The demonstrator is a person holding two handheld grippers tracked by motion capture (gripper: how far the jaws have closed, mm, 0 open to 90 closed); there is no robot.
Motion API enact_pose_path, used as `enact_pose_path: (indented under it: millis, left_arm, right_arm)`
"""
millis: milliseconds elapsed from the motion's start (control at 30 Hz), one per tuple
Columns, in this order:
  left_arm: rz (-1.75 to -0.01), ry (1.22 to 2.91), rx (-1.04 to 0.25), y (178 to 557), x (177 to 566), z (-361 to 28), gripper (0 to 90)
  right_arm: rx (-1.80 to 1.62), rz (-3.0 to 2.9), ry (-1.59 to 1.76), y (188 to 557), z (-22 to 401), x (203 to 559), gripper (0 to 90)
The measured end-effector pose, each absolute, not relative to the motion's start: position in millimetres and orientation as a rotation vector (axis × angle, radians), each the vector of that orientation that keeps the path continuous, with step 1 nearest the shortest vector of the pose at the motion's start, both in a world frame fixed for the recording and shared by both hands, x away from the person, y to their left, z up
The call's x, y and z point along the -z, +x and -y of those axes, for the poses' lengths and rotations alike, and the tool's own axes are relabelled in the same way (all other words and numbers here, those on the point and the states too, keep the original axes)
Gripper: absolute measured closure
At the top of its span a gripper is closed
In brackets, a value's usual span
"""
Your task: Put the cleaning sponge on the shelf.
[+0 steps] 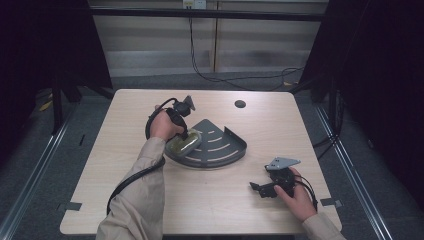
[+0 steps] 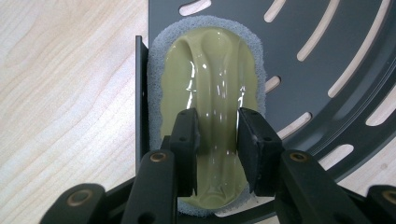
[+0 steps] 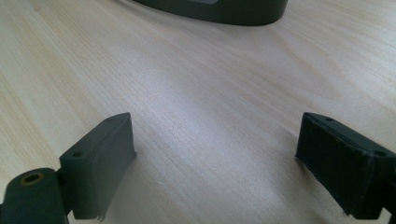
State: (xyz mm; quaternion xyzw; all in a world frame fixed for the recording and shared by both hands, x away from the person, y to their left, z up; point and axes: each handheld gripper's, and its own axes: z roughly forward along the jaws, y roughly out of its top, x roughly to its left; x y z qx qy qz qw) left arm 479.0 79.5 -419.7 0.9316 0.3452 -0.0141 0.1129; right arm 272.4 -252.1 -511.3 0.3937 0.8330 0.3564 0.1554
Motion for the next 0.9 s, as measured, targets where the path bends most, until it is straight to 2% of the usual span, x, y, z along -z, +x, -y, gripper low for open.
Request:
enact_pose_path:
  millis: [367,900]
  left_arm:
    - [-1.021,2.734,0.026,479.1,421.1,-80.3,64.8]
    - [-1.042,2.711,-0.009,478.8,420.4,-80.6,52.1]
  right_arm:
    - [-1.024,-2.386,1.127,272.4,252.1,511.4,10.6]
    - [-1.025,-2.386,1.127,272.5,252.1,511.4,10.6]
